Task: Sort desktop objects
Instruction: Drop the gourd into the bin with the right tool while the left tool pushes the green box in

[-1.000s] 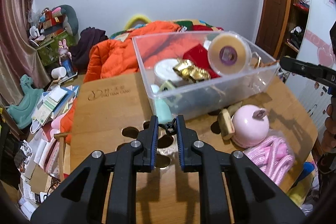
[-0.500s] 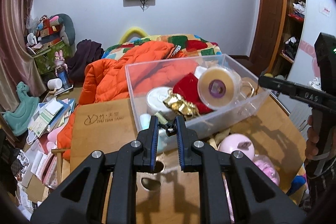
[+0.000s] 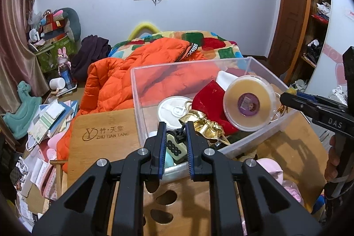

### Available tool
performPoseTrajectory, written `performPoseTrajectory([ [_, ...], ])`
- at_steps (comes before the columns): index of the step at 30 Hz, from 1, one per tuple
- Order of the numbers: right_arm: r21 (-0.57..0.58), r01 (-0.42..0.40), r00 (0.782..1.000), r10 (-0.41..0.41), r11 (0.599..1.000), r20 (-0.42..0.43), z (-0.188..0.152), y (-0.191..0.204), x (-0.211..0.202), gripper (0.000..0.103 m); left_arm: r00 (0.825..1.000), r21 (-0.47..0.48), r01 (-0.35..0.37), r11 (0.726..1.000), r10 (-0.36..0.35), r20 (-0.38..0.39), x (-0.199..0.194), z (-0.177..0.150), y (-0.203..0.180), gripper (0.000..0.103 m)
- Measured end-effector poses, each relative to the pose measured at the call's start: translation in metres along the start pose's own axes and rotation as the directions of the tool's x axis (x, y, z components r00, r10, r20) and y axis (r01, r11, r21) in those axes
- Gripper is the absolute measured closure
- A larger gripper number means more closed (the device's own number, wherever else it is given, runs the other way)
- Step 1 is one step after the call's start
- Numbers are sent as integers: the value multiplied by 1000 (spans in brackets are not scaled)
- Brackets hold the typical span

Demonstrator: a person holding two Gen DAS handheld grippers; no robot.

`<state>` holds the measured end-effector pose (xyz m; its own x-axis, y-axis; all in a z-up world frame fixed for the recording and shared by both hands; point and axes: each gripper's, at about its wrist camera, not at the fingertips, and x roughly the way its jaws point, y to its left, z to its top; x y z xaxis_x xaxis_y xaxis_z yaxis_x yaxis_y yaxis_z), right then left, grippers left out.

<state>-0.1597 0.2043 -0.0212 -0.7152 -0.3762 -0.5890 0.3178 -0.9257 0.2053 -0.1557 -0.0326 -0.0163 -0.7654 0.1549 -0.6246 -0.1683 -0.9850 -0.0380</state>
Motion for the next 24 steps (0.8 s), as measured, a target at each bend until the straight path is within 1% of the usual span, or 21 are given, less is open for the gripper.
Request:
performPoseTrajectory([
  [5,-27,18,1000,-18,999,-12,0,7,4,63,1000,-12,-2,1000,1,-17,8,1,3,87],
  [9,-59,46,999,-48,997,-23,-2,14,4,62,1000,4,-19,1000,20,-16,8,1,-2,87],
  [11,-77,57,998,-59,995,-25,-3,17,3,58,1000,13,-12,1000,12,-23,8,0,-4,87],
  [13,-86,57,998,-59,995,-23,-4,20,1,51,1000,16,-14,1000,14,-19,6,-1,-6,85],
  [14,-90,60,998,-62,994,-19,-5,22,-1,49,1000,13,-13,1000,14,-17,5,-1,-6,82],
  [15,-93,63,998,-65,994,-15,-5,24,-3,45,1000,7,-10,1000,10,-14,3,-2,-6,76],
  [16,-94,65,998,-66,993,-8,-6,25,-4,40,1000,0,-5,1000,5,-9,1,-2,-5,74],
  [17,-90,66,998,-66,994,3,-7,26,-7,37,1000,-5,-4,1000,4,-5,0,-3,-5,70],
  [19,-87,64,998,-63,994,22,-12,30,-13,27,1000,-10,-6,1000,6,7,-6,-5,-4,67],
  [20,-90,66,998,-64,994,30,-14,33,-17,26,1000,-13,-6,1000,6,13,-8,-5,-4,66],
  [22,-97,79,997,-77,992,30,-18,38,-21,20,1000,-30,4,1000,-3,30,-18,-7,-2,59],
  [24,-106,84,996,-82,991,27,-23,40,-25,20,999,-37,1,999,1,48,-25,-7,-1,47],
])
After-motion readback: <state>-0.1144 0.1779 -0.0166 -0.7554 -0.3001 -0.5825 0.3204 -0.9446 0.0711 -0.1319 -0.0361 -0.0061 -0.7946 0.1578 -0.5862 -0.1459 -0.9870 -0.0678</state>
